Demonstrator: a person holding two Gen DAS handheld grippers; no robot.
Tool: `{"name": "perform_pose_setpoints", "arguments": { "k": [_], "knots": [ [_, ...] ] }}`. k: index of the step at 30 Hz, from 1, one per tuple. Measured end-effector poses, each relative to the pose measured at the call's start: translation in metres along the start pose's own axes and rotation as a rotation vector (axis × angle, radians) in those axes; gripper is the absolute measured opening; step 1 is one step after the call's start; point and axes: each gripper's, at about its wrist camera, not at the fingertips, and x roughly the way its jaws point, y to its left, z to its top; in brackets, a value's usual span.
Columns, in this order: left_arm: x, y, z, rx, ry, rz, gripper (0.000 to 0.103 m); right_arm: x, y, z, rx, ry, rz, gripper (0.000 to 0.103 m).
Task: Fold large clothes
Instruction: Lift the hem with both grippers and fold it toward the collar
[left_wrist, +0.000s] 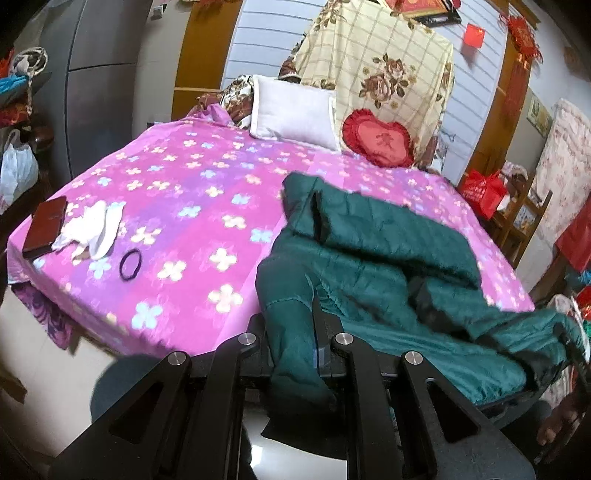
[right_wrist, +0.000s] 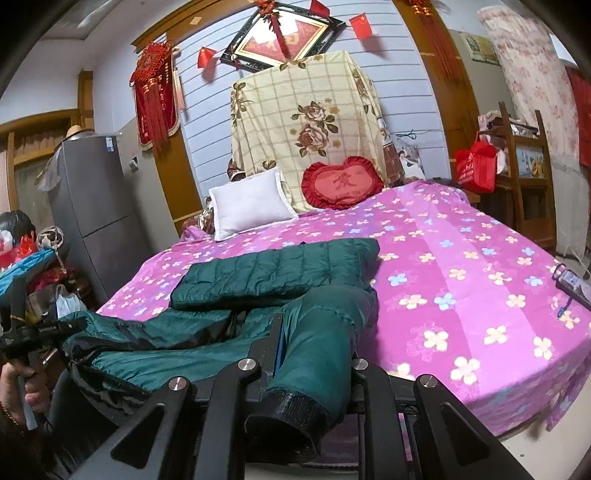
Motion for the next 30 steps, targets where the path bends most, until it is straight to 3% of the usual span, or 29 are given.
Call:
{"name": "perform_pose_setpoints", "arguments": {
  "k": [6,15,19,23,26,30],
  "knots": [
    [-0.003,-0.011,0.04,-0.026,-0.097,-0.039,0.01,0.011,0.001,0.037,-0.011,-0.073,-0.001,0.015],
    [0.045,-0.036,0.11,-0.052,-0.152,-0.033,0.01,0.072,-0.011,0.091,0.048,-0.125,-0.024,0.015],
    [0.091,-0.047,0.14,-0.017,-0.154,0.014,0.01,0.119,-0.024,0.113,0.079,-0.113,-0.048,0.015],
    [0.154,-0.053,0.155,0.025,-0.121,0.081,0.01,0.184,-0.043,0.125,0.124,-0.046,-0.077,0.015],
    [0.206,-0.048,0.163,-0.01,-0.054,0.104,0.01,0.224,-0.053,0.129,0.127,0.004,-0.09,0.015],
    [0.244,-0.047,0.173,-0.041,-0.034,0.119,0.01,0.268,-0.065,0.135,0.177,0.044,-0.098,0.015]
  ]
}}
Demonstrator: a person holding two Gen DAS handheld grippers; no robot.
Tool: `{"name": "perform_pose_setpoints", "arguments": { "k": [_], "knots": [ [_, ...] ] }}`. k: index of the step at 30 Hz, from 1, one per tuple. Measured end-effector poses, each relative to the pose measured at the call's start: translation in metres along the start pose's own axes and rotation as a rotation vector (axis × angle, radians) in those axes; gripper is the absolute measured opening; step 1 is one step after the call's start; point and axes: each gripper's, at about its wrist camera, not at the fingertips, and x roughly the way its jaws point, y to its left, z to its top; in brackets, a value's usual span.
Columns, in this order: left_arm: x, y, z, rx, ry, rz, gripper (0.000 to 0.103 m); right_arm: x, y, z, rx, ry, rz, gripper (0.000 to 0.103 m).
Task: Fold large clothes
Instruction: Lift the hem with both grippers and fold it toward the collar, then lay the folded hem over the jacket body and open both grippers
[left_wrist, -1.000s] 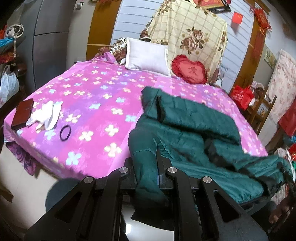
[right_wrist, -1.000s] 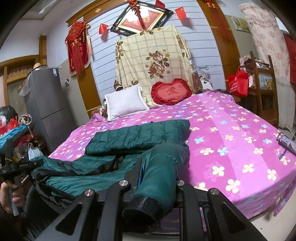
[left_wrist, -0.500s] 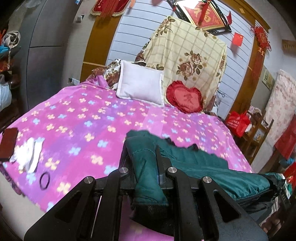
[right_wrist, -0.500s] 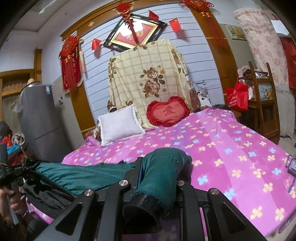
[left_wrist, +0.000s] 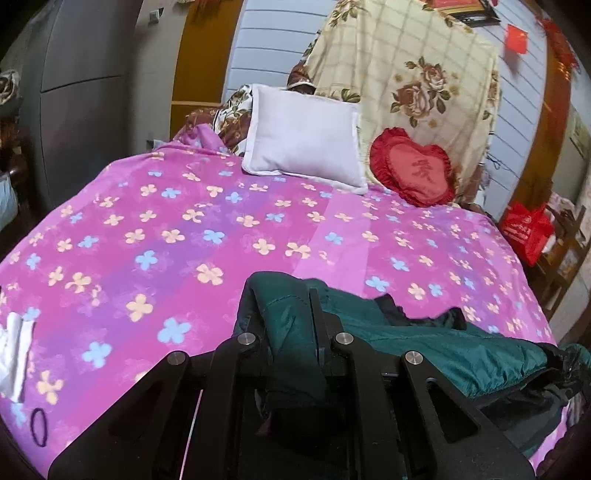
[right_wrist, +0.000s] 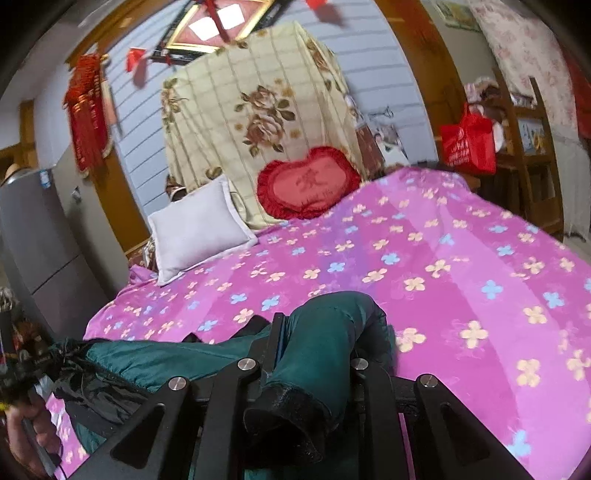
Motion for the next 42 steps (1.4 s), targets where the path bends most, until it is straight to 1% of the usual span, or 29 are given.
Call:
{"name": "perform_pose_setpoints", "arguments": {
  "k": [2,5,7,9,13,16,17,19,21,22,23,24,25,27,28,29,30,31,33,35,36,37,40,41,42],
  "knots": [
    [0.011,-0.004,0.006,-0.002,-0.007,0.0,0.01,0.016,-0.004,0.006,0.035,0.014,-0.005,0.015],
    [0.029,-0.008,0.01,-0.014,-0.009,0.012,0.011,0.039,-0.006,0.012,0.036,0.028,-0.013,0.015],
    [0.047,-0.008,0.006,-0.016,0.007,0.027,0.012,0.053,-0.009,0.009,0.035,0.048,-0.014,0.015],
    [0.066,-0.008,-0.003,-0.003,0.027,0.039,0.012,0.071,-0.014,0.002,0.033,0.088,-0.028,0.015],
    [0.081,-0.008,-0.011,0.007,0.06,0.043,0.014,0.099,-0.019,-0.01,0.017,0.157,-0.05,0.017],
    [0.094,-0.012,-0.014,0.036,0.095,0.042,0.019,0.107,-0.022,-0.017,0.016,0.175,-0.07,0.019],
    [0.097,-0.012,-0.014,0.04,0.098,0.037,0.02,0.107,-0.022,-0.018,0.018,0.178,-0.069,0.022],
    [0.099,-0.007,-0.014,0.015,0.108,0.013,0.023,0.108,-0.023,-0.018,0.026,0.181,-0.066,0.024],
    [0.1,-0.001,-0.013,-0.018,0.121,-0.033,0.029,0.108,-0.024,-0.018,0.044,0.192,-0.057,0.028],
    [0.1,0.001,-0.012,-0.029,0.126,-0.051,0.031,0.107,-0.024,-0.017,0.052,0.195,-0.051,0.03],
    [0.1,0.003,-0.011,-0.045,0.136,-0.081,0.038,0.105,-0.026,-0.016,0.074,0.2,-0.033,0.033],
    [0.099,0.007,-0.008,-0.067,0.153,-0.128,0.047,0.103,-0.029,-0.016,0.104,0.205,-0.013,0.035],
    [0.099,0.009,-0.005,-0.083,0.163,-0.16,0.051,0.099,-0.035,-0.015,0.159,0.207,0.027,0.04],
    [0.096,0.016,0.002,-0.129,0.182,-0.231,0.065,0.092,-0.043,-0.013,0.241,0.188,0.096,0.056],
    [0.094,0.018,0.004,-0.155,0.188,-0.266,0.07,0.089,-0.046,-0.012,0.275,0.174,0.13,0.075],
    [0.092,0.021,0.007,-0.183,0.189,-0.301,0.079,0.085,-0.047,-0.011,0.303,0.155,0.151,0.087],
    [0.086,0.026,0.011,-0.224,0.171,-0.341,0.08,0.079,-0.046,-0.008,0.316,0.132,0.165,0.088],
    [0.081,0.028,0.014,-0.236,0.154,-0.354,0.08,0.075,-0.044,-0.006,0.316,0.114,0.173,0.088],
    [0.067,0.029,0.022,-0.233,0.095,-0.368,0.081,0.066,-0.037,0.002,0.283,0.076,0.176,0.088],
    [0.056,0.023,0.026,-0.194,0.045,-0.367,0.081,0.06,-0.026,0.007,0.216,0.049,0.147,0.088],
    [0.054,0.019,0.027,-0.169,0.035,-0.356,0.081,0.06,-0.018,0.009,0.171,0.048,0.132,0.088],
    [0.055,0.013,0.027,-0.134,0.036,-0.334,0.081,0.061,-0.013,0.01,0.144,0.052,0.126,0.088],
    [0.063,-0.005,0.023,-0.041,0.056,-0.275,0.081,0.072,0.015,0.014,-0.013,0.1,0.046,0.088],
    [0.068,-0.012,0.022,0.0,0.073,-0.233,0.081,0.077,0.027,0.015,-0.083,0.116,0.018,0.088],
    [0.075,-0.024,0.019,0.062,0.095,-0.188,0.081,0.084,0.039,0.016,-0.149,0.148,-0.013,0.088]
  ]
}}
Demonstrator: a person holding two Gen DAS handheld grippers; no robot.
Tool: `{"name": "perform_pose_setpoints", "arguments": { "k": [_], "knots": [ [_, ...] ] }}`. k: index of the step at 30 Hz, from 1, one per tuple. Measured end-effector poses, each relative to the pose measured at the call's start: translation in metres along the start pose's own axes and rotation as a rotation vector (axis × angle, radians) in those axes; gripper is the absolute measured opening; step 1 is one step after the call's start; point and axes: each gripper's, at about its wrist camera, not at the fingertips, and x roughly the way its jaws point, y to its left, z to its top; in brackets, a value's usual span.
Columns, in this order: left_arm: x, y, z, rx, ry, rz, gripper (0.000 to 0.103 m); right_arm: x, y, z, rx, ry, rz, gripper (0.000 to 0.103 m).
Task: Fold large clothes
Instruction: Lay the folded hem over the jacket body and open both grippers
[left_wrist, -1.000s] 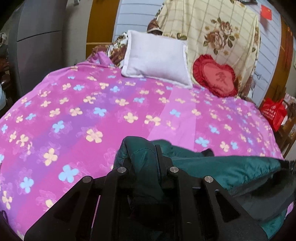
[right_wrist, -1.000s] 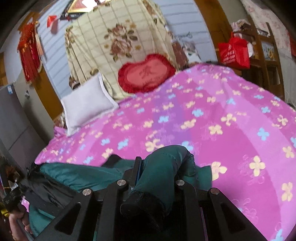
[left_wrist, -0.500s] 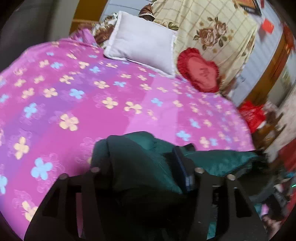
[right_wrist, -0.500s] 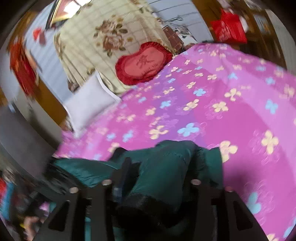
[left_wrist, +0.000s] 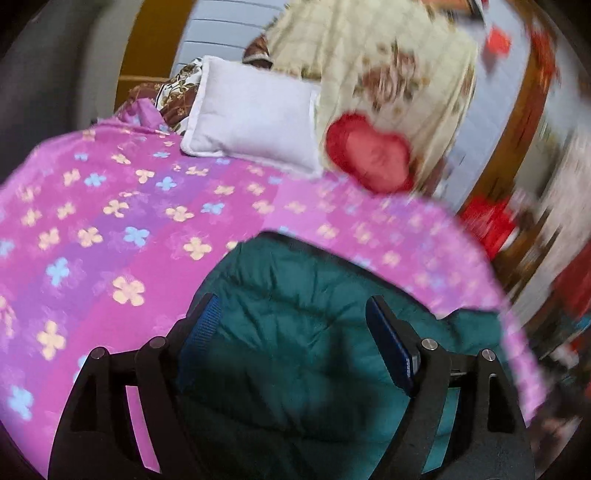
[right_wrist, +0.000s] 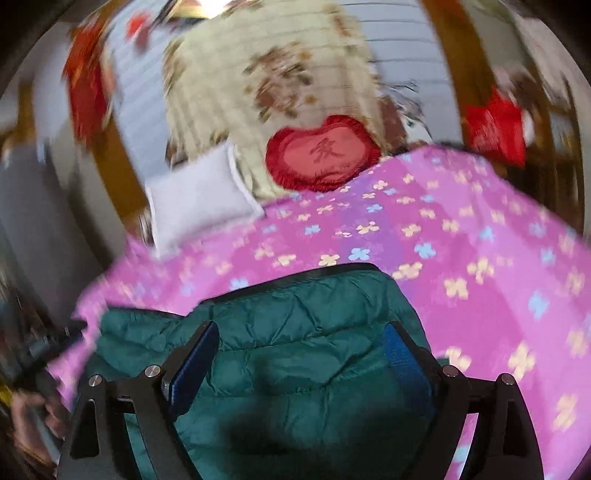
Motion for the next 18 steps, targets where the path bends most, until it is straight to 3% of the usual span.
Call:
{"name": "perform_pose_setpoints", "arguments": {
  "k": [5,11,18],
  "knots": [
    [0.03,-0.019,-0.016,0.146,0.068,0.128,0.081,0.045,0.026,-0.005,-0.219,0.191,-0.117,0.09],
    [0.066,-0.007,-0.024,0.115,0.152,0.164,0.084,0.085,-0.017,-0.022,-0.067,0.298,-0.079,0.096],
    [0.071,-0.007,-0.028,0.113,0.168,0.163,0.084,0.097,-0.021,-0.026,-0.049,0.338,-0.115,0.1]
  ]
}}
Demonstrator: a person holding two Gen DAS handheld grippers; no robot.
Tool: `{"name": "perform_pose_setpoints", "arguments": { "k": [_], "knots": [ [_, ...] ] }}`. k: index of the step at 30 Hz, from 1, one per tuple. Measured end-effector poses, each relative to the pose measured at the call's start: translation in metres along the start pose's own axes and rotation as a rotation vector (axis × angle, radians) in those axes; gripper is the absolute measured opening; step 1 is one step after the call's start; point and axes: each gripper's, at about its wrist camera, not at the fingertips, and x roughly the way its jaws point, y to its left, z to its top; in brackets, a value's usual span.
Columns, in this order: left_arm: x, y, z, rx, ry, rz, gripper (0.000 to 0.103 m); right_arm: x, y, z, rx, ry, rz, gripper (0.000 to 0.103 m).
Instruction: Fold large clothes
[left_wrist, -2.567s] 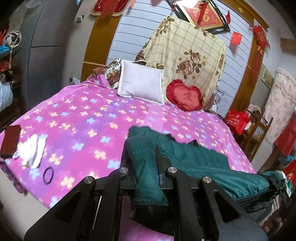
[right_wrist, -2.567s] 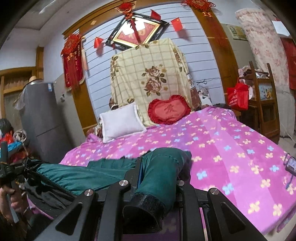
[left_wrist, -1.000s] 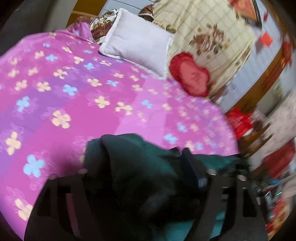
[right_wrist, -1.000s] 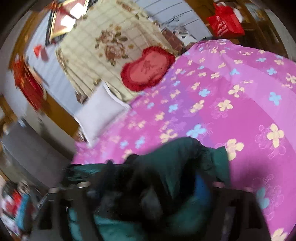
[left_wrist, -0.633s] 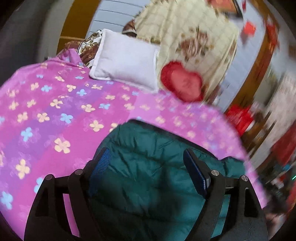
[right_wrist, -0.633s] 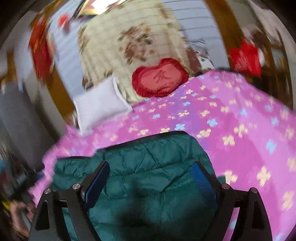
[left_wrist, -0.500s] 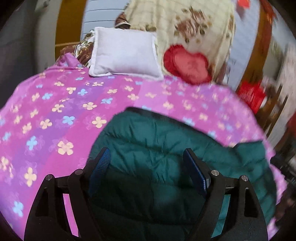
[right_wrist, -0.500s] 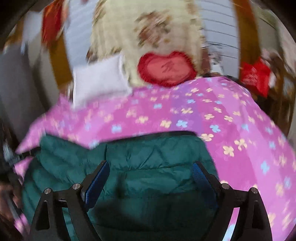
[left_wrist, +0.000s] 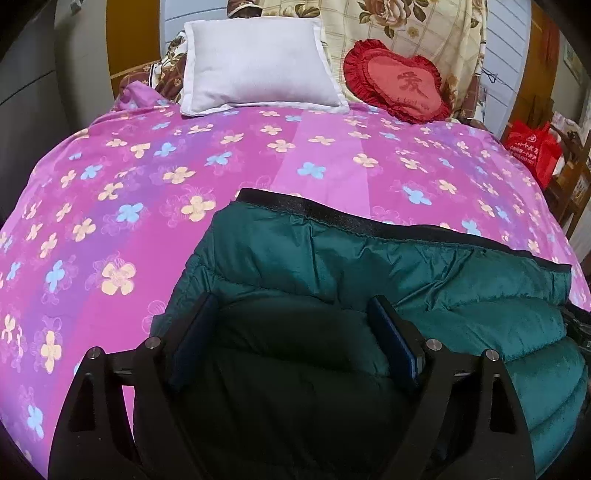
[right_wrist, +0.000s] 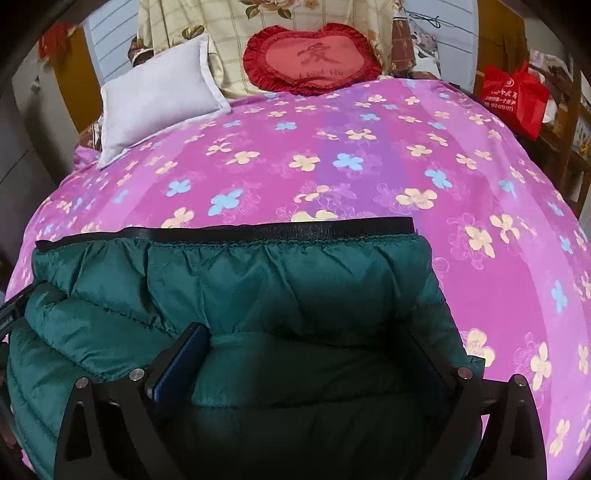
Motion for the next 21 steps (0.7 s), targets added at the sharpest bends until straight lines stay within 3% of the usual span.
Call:
{"name": "perform_pose_setpoints", "arguments": {
  "k": [4,6,8,10,13,15,16,21],
  "knots": [
    [-0.018,0.008,0.002,-0.028,-0.03,-0.044,0.084,-0.012,0.004,0.003,-0.007,-0.032,0.013,0.1],
    [-0.045,0.008,0.004,-0.038,-0.102,-0.046,0.084,-0.039,0.006,0.002,-0.004,-0.101,0.007,0.099],
    [-0.074,0.001,0.002,-0.023,-0.171,-0.095,0.084,-0.068,0.015,0.0,-0.006,-0.169,0.028,0.099],
    [-0.091,-0.012,-0.004,0.021,-0.186,-0.147,0.084,-0.091,0.028,-0.009,-0.015,-0.203,0.067,0.1],
    [-0.086,-0.029,-0.022,0.096,-0.118,-0.148,0.084,-0.101,0.048,-0.029,-0.063,-0.193,0.074,0.1],
    [-0.064,-0.039,-0.037,0.137,-0.02,-0.099,0.085,-0.087,0.056,-0.045,-0.085,-0.124,0.075,0.102],
    [-0.058,-0.043,-0.041,0.156,-0.012,-0.076,0.085,-0.072,0.057,-0.052,-0.088,-0.07,0.073,0.103],
    [-0.058,-0.042,-0.046,0.113,0.004,-0.047,0.087,-0.064,0.055,-0.062,-0.094,-0.077,0.076,0.103]
  ]
}}
